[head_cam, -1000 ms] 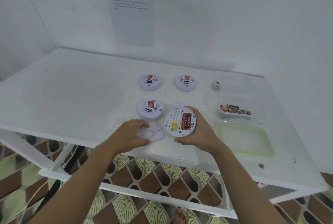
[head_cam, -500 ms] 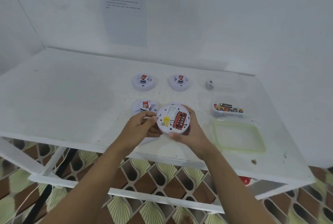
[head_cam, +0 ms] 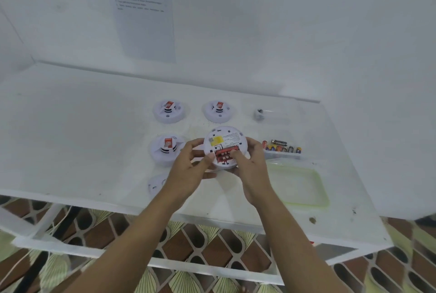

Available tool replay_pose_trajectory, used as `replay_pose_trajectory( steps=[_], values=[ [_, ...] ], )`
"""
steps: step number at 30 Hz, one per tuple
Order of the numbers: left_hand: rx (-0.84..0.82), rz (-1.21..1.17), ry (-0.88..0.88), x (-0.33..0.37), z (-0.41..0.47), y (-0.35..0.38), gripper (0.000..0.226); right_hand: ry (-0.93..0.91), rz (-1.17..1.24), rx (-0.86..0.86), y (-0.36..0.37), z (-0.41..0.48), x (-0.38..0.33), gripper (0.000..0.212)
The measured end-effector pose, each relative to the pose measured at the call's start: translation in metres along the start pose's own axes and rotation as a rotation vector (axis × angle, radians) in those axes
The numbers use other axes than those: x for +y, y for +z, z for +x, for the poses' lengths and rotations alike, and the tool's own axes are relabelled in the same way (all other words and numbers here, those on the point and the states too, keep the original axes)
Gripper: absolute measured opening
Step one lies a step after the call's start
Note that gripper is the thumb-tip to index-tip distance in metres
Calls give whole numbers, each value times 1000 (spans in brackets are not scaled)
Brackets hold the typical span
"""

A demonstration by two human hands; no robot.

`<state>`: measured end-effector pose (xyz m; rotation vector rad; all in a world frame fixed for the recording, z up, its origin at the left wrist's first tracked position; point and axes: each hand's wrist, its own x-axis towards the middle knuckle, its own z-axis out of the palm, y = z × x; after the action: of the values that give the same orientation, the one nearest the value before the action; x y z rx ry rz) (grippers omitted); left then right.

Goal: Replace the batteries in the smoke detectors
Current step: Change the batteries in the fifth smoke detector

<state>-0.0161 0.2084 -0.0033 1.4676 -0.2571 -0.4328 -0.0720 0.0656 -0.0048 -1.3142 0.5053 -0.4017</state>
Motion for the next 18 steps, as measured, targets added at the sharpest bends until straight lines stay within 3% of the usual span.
replay_pose_trajectory(
  steps=[7,10,14,18],
  values=[
    [-107,9,69,9,19,30,33,55,-31,-127,-34,16,-29,48],
    [-109,44,102,10,29,48,32,83,-87,-267,-50,23,-40,38],
    [72,241,224,4,42,68,22,42,-117,-320,-72,38,-51,23],
    [226,461,418,3,53,91,9,-60,-198,-268,-87,54,-52,21]
  ],
)
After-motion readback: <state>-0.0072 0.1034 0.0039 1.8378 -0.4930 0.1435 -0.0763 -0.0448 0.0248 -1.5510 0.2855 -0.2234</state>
